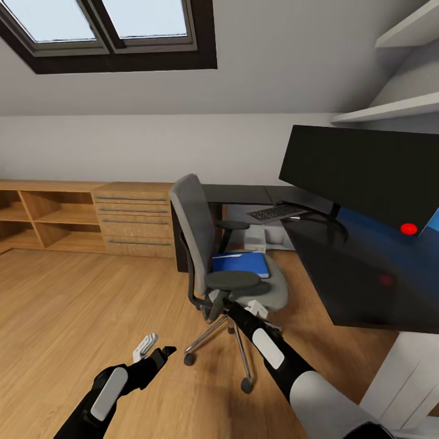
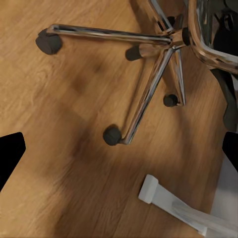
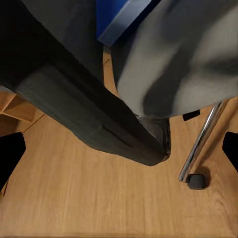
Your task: In the bedroom, organize the workspace by keeping the computer under the desk, ensuring the monitor is on the desk, placing the keyboard on the desk next to the monitor, placing the mouse on the desk next to the keyboard, moving the folder from the swivel chair onto the desk next to the mouse, stacking the notebook on top of the folder with the pen on top of the notebook, and positioning the swivel chair next to the desk.
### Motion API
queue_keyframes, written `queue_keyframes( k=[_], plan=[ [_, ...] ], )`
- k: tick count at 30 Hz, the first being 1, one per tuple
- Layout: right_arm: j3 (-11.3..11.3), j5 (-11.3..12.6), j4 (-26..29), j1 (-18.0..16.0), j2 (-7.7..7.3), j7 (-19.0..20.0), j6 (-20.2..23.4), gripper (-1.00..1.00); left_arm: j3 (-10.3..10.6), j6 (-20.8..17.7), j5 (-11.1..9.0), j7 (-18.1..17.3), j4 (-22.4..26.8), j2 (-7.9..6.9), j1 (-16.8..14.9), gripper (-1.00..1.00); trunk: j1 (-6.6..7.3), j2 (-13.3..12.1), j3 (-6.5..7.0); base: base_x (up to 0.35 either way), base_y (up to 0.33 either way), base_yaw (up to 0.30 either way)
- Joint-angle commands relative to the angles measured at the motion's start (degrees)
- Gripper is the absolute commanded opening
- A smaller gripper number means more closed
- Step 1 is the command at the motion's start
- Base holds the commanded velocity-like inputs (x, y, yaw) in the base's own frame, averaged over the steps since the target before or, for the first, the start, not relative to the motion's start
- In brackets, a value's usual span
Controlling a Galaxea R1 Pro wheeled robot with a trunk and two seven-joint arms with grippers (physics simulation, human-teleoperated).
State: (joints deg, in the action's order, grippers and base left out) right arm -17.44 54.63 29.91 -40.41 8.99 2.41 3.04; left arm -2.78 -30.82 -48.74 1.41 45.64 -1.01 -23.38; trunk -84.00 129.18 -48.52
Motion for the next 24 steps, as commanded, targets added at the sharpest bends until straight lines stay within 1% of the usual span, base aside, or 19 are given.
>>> queue_keyframes(
  k=[1, 5, 9, 12, 13, 16, 17, 19, 20, 24],
  plan=[
    [-0.08, 0.48, -0.02, -0.04, -0.11, 0.26, 0.11, 1.00, -0.12, -0.33, -0.39, 0.15, 0.06, 0.00, -0.01, 1.00, 0.01, 0.02, -0.06, 0.000, 0.000, 0.000],
    [0.16, 0.69, -0.06, 0.13, -0.41, 0.66, 0.17, 1.00, -0.08, -0.31, -0.39, 0.17, 0.06, -0.03, -0.01, 1.00, 0.01, 0.02, -0.06, 0.000, 0.000, 0.000],
    [0.31, 0.78, 0.11, 0.75, -1.10, 0.89, 0.15, 1.00, -0.05, -0.25, -0.36, 0.17, 0.06, 0.01, 0.00, 1.00, 0.01, 0.02, -0.06, 0.000, 0.000, 0.000],
    [0.35, 0.82, 0.40, 1.45, -2.31, 0.97, 0.12, 1.00, -0.04, -0.23, -0.33, 0.17, 0.06, 0.02, 0.00, 1.00, 0.01, 0.02, -0.06, 0.000, 0.000, 0.000],
    [0.35, 0.82, 0.40, 1.45, -2.31, 0.97, 0.12, 1.00, -0.04, -0.23, -0.33, 0.17, 0.06, 0.02, 0.00, 1.00, 0.01, 0.02, -0.06, 0.000, 0.000, 0.000],
    [0.37, 0.87, 1.06, 2.18, -3.72, 1.48, 0.08, 1.00, -0.04, -0.22, -0.29, 0.18, 0.06, -0.01, 0.00, 1.00, 0.01, 0.02, -0.06, 0.000, 0.000, 0.000],
    [0.37, 0.87, 1.06, 2.18, -3.72, 1.48, 0.08, 1.00, -0.04, -0.22, -0.29, 0.18, 0.06, -0.01, 0.00, 1.00, 0.01, 0.02, -0.06, 0.000, 0.000, 0.000],
    [0.41, 0.85, 1.48, 2.93, -4.58, 2.08, -0.11, 1.00, -0.04, -0.21, -0.26, 0.18, 0.06, -0.02, 0.00, 1.00, 0.01, 0.02, -0.06, 0.000, 0.000, 0.000],
    [0.41, 0.85, 1.48, 2.93, -4.58, 2.08, -0.11, 1.00, -0.04, -0.21, -0.26, 0.18, 0.06, -0.02, 0.00, 1.00, 0.01, 0.02, -0.06, 0.000, 0.000, 0.000],
    [0.75, 0.84, 3.24, 5.32, -6.11, 3.34, -0.39, 1.00, -0.05, -0.21, -0.24, 0.18, 0.06, -0.08, 0.00, 1.00, 0.01, 0.02, -0.06, 0.000, 0.000, 0.000]
  ],
)
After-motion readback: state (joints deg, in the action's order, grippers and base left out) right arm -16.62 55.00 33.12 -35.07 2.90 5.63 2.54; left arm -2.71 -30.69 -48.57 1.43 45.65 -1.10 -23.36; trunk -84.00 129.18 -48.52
